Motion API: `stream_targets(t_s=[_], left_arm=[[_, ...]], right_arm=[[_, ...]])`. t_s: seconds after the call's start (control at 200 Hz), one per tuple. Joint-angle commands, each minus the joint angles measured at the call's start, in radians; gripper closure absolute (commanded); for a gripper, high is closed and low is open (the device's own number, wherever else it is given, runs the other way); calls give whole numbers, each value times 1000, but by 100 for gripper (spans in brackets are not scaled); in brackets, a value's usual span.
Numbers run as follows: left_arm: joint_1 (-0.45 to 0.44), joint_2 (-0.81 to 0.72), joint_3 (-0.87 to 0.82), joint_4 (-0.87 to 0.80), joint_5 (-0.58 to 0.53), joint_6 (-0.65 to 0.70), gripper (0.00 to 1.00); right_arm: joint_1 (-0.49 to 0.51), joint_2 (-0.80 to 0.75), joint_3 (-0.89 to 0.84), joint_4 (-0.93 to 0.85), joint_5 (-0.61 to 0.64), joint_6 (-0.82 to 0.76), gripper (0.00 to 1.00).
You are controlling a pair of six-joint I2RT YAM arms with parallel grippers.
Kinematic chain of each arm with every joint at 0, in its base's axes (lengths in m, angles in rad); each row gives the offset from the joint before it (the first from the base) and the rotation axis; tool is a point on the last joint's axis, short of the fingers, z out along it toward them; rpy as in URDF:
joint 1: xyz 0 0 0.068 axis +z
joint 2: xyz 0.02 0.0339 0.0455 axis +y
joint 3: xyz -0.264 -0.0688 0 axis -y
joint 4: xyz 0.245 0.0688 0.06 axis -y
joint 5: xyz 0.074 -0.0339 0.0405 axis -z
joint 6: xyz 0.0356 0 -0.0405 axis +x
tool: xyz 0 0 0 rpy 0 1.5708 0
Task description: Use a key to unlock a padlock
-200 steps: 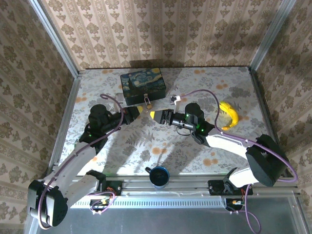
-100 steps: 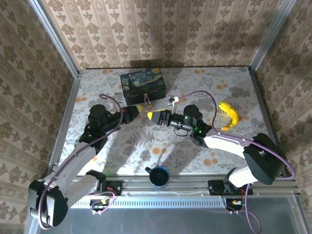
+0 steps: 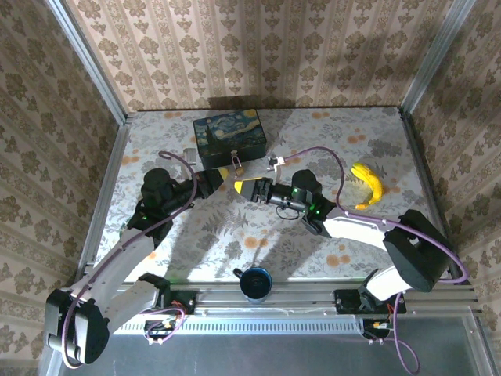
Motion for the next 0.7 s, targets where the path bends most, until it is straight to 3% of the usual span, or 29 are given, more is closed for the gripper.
stream_targets(t_s=[0.0, 0.695], left_arm=[[9, -12, -9, 36, -5, -18, 100], [10, -15, -5, 61, -9, -33, 100]], right_arm=[[6, 7, 14, 52, -9, -2, 44], [17, 37, 52, 90, -25, 6, 46]])
